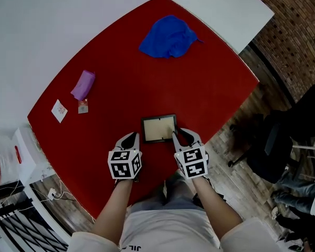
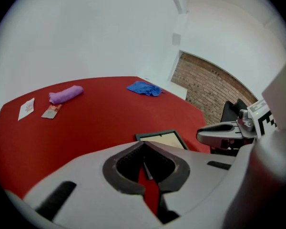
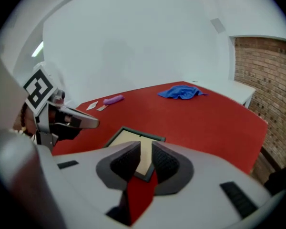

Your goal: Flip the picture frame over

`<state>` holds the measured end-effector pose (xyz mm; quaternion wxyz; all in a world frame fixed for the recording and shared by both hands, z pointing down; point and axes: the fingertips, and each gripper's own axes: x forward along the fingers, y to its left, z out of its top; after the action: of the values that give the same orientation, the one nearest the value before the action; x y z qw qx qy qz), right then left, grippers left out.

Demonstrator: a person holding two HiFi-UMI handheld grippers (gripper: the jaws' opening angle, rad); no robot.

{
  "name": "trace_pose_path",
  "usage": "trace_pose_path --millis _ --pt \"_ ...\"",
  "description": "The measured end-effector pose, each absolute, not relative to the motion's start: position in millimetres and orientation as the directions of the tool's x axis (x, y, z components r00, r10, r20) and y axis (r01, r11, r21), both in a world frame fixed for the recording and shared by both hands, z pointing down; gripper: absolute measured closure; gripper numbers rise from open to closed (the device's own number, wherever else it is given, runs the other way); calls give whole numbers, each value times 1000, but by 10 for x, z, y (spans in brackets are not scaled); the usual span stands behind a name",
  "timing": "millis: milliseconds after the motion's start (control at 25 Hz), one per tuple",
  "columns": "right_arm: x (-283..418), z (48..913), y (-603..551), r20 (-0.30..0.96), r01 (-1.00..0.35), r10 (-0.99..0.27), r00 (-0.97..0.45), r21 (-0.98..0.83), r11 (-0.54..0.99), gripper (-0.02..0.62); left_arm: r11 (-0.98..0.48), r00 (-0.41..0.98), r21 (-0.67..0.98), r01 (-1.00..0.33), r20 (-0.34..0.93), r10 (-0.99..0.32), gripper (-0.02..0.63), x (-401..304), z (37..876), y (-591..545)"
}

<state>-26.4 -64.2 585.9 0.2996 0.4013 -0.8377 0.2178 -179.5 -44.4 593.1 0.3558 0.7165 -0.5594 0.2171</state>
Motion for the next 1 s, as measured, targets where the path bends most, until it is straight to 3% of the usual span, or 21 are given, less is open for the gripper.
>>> trace_pose_path --millis 160,1000 --pt "-301 5432 -387 647 -758 -538 -540 -97 644 589 -202 323 254 -946 679 -659 600 -1679 5511 -147" --pt "-272 4720 287 571 -757 -570 -591 -148 636 591 -140 272 264 -954 576 -770 600 -1387 4778 566"
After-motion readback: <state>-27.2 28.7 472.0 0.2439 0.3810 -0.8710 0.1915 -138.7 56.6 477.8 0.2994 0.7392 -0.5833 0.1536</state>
